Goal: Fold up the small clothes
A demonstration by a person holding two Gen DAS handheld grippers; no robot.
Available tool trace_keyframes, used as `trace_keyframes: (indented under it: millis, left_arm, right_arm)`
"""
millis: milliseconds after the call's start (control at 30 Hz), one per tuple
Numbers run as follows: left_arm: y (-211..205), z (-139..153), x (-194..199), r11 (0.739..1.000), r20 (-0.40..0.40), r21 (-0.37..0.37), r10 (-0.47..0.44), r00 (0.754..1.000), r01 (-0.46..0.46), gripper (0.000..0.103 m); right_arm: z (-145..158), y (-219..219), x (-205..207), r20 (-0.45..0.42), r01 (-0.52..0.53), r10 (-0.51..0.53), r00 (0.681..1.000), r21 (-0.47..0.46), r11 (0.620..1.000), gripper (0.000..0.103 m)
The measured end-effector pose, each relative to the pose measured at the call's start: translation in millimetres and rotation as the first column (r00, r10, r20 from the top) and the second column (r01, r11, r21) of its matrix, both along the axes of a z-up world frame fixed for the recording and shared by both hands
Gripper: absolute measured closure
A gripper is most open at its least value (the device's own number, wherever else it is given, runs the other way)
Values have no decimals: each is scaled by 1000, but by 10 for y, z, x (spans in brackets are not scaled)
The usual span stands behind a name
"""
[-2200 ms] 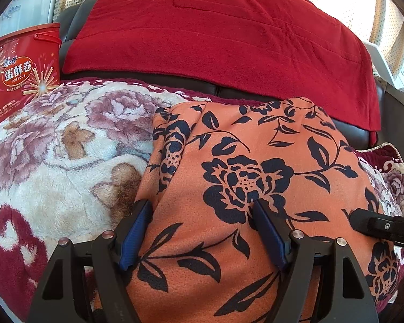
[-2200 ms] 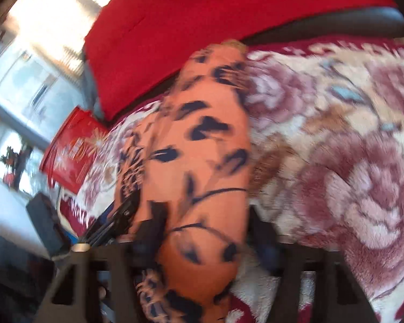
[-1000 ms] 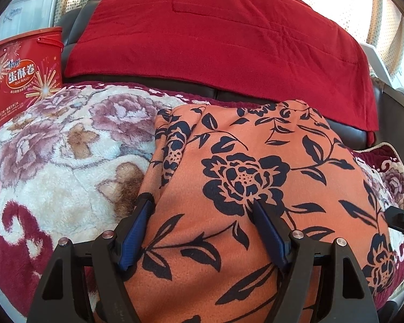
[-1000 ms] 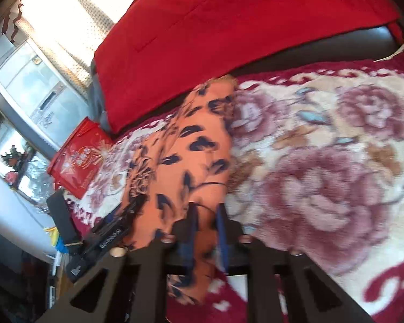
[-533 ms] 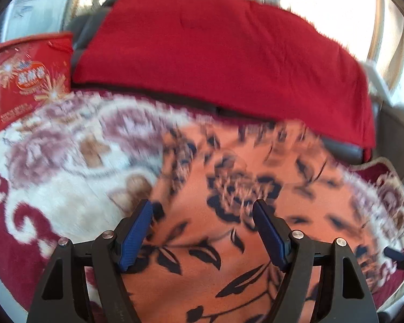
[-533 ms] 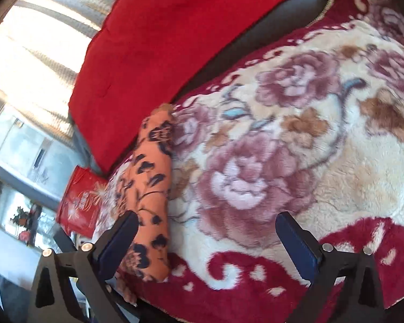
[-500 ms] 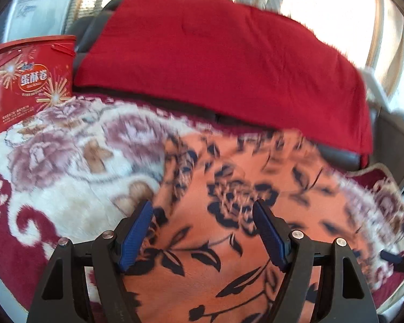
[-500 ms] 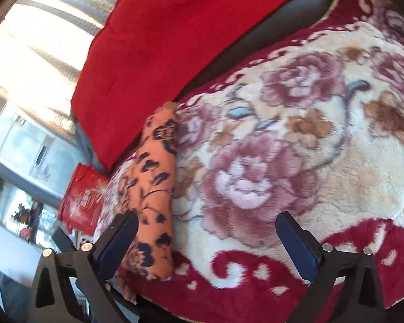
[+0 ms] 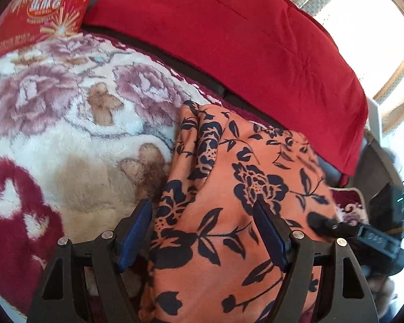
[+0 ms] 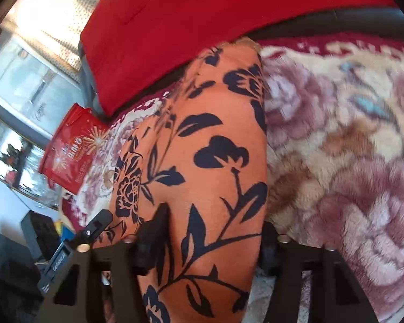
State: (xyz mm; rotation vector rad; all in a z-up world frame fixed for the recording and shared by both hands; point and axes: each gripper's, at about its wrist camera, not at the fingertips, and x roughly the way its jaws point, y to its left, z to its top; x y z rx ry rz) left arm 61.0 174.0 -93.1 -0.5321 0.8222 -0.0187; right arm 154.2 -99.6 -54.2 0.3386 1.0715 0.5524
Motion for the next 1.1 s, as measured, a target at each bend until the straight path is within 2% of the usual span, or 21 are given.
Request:
trace_keyframes:
  millis: [67,133,200,233,333,400,467,700,767,867,900,933,967,1033,1100]
  left_arm:
    - [-35,3,-9,1000,0,16,-6,1000,6,25]
    - [-44,12,-16,999,4,36,-7,1000,7,25]
    - [-83,32,-30,998,9,54,-16,1000,15,25]
    - [-101,36,-34,998,10,59,-20,1000,20,25]
    - [-103,50,-61,997,16,69,-21,1000,20,25]
    - [-92,41,-49,997,13,73,-20,1000,19,25]
    - [-97,40,-45,997,12,78,-21,1000,20,25]
    - [-140,35,-42,994,5,102,-38,999,38,25]
    - [-114,20,-35,995,-3,88,-38,999,38,25]
    - [-2,-140,41,998,-81,-42,-54,995,51,21]
    - [18,-187,57,996,-95,-71,-60,994,54,23]
    - [3,-171,63,995,-91,-65,-77,993,71,36]
    - [-29,-166,87,989,-98,-88,-124,987,116,55]
    - [-25,-122,100,984,-99,-113,-147,984,135,63]
    - [-8,-36,135,970,-80,-191,-169,982,151,69]
  right_arm:
    - [-6,12,-21,12,-9,10,1000,-19,1000,53]
    - [-33,12,-11,5,-12,12,1000,1,1000,51]
    - [-62,18,4,2,-7,7,1000,13,1000,45]
    - [-69,13,22,-3,-3,3,1000,15,1000,39]
    - [-88,-18,73,-23,-2,3,1000,32,1000,37]
    - [-59,-8,95,-23,-11,11,1000,9,1000,42]
    - [-18,20,104,-23,-20,20,1000,-5,1000,53]
    - [-6,23,83,-11,-25,25,1000,-15,1000,56]
    - [-17,20,84,-9,-27,27,1000,-12,1000,56]
    - [-18,4,91,-12,-33,33,999,-11,999,56]
    - [-4,20,86,-7,-38,38,999,-19,999,57]
    - [38,46,79,-2,-49,48,999,-29,998,62]
    - [80,62,72,3,-54,54,999,-31,998,66]
    - [313,107,32,45,-90,91,995,-37,995,70]
    - [551,116,-6,98,-103,107,989,-46,994,71]
